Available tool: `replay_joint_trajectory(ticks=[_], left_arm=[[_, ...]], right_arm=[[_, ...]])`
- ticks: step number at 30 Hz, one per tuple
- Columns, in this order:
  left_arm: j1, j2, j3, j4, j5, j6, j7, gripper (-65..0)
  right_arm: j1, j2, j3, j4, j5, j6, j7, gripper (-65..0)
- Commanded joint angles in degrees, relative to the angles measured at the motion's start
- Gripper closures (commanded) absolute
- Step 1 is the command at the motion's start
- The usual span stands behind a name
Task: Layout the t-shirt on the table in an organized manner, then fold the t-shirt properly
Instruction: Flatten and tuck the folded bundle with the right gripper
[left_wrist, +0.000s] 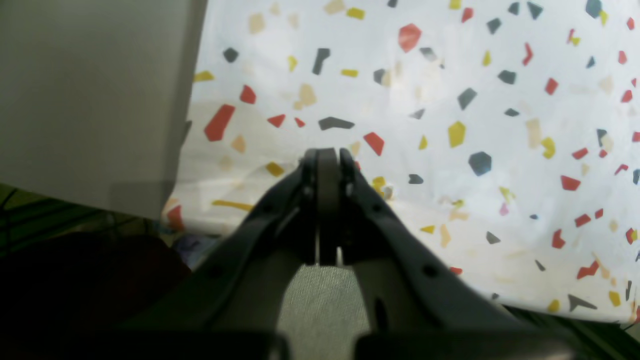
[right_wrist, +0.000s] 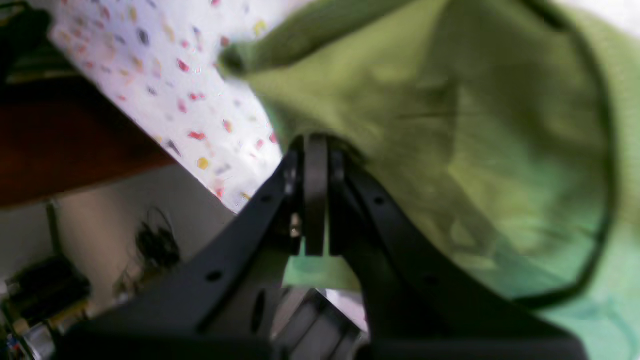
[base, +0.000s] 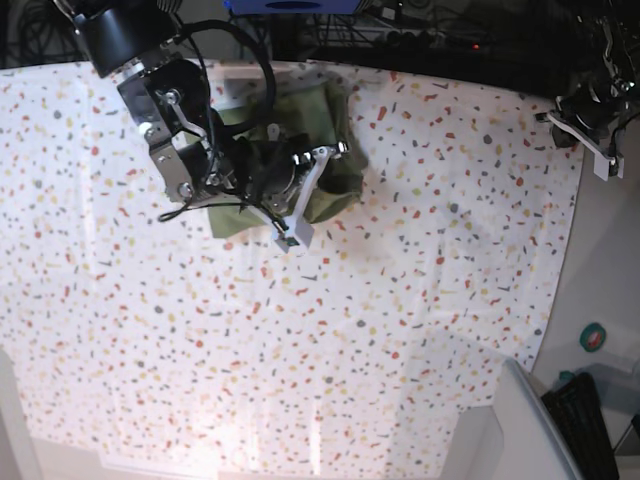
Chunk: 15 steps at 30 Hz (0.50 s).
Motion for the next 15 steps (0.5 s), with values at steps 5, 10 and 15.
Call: replay_joint_trajectory(ticks=[5,10,15], left_arm=[[0.1,-0.9,-0.4,1.1,-0.6,-0.3,-0.9,0.0],[0.1,-1.1,-0.4,0.8,-0.6,-0.3,-0.9,0.0],[-0.2,-1.1,-0.4,0.8,-0.6,-0.3,-0.9,0.0]], right_arm=[[3.4,-1.3,-5.1,-1.4,0.8,0.4,0.5,0.0],[-0.1,1.2,-3.0,10.9,0.8,0.4,0.3,0.0],[-2.1,3.6,3.0,16.1,0.8,0.4,0.6,0.0]])
